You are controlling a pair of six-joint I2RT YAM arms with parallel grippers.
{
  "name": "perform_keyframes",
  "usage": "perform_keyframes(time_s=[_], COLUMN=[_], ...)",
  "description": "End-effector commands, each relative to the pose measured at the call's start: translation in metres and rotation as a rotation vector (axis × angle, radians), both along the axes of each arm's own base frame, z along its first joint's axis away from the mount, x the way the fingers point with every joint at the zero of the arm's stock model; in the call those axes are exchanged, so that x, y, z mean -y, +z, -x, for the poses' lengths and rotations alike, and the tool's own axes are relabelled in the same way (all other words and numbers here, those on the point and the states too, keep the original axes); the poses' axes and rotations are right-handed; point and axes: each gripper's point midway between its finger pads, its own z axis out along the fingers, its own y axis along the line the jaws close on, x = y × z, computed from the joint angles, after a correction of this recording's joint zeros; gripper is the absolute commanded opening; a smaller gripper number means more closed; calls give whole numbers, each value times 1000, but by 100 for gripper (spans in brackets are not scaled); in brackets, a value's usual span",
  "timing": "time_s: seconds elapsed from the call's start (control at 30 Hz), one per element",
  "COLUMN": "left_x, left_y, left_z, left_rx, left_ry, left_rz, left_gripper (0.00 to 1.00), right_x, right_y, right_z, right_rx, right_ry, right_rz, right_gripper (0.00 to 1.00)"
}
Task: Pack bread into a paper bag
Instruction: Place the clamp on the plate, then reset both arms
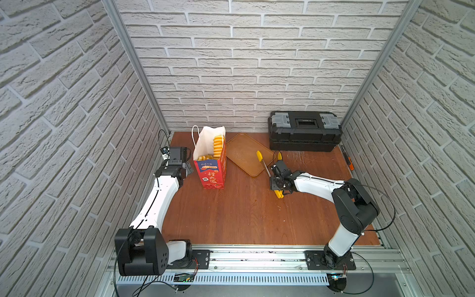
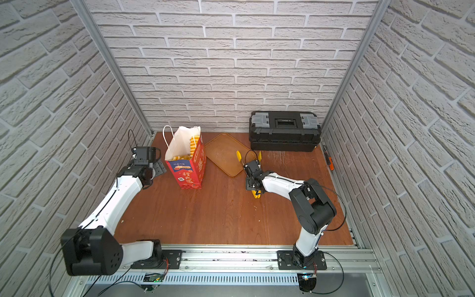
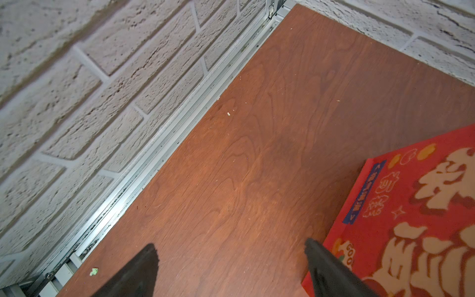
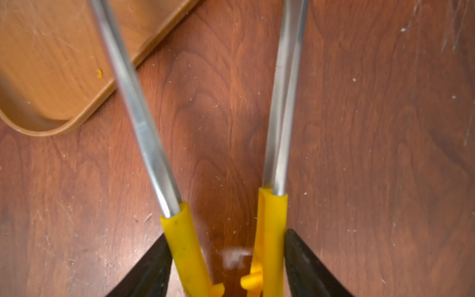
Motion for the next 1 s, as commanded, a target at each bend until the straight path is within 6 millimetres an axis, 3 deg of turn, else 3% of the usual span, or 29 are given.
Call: perform_keyframes(time_s=[0.0, 0.07, 0.1, 0.27, 0.4, 0.53, 0.57, 0.7, 0.77, 0.87, 0.97], left_x=[-2, -4, -4, -16, -35, -45, -45, -35, -26, -23, -17], left_y=[6, 8, 11, 21, 22, 13, 8, -11, -20, -26, -29], left_z=[-4, -6, -7, -14, -22, -49, -56, -85, -97, -104, -106], left_rx=[34, 36, 42, 72, 93, 151, 150, 141, 147, 193, 276], left_ry=[-2, -3, -6, 2, 25, -19, -41, -175, -254, -274, -307], left_rz=[-10, -14, -18, -11, -21, -30, -45, -59, -70, -100, -123], left_gripper=[92, 92, 93, 95, 92, 92, 98, 98, 98, 98, 98], right_x=[2, 4, 5, 16, 49, 84, 92, 110, 119, 129, 130], right_y=[35, 45, 53, 91, 111, 113, 115, 135, 146, 143, 124], right_z=[-14, -14, -14, -19, -21, -27, -29, -34, -35, -42, -50], right_rx=[93, 119, 141, 232, 324, 407, 436, 641, 760, 784, 700], right_ry=[-13, -16, -19, -30, -117, -213, -230, -249, -252, -231, -177], right_rz=[0, -6, -14, -18, 30, -15, -8, 32, 67, 128, 169], right_gripper=[73, 76, 84, 87, 87, 87, 87, 87, 100, 100, 100])
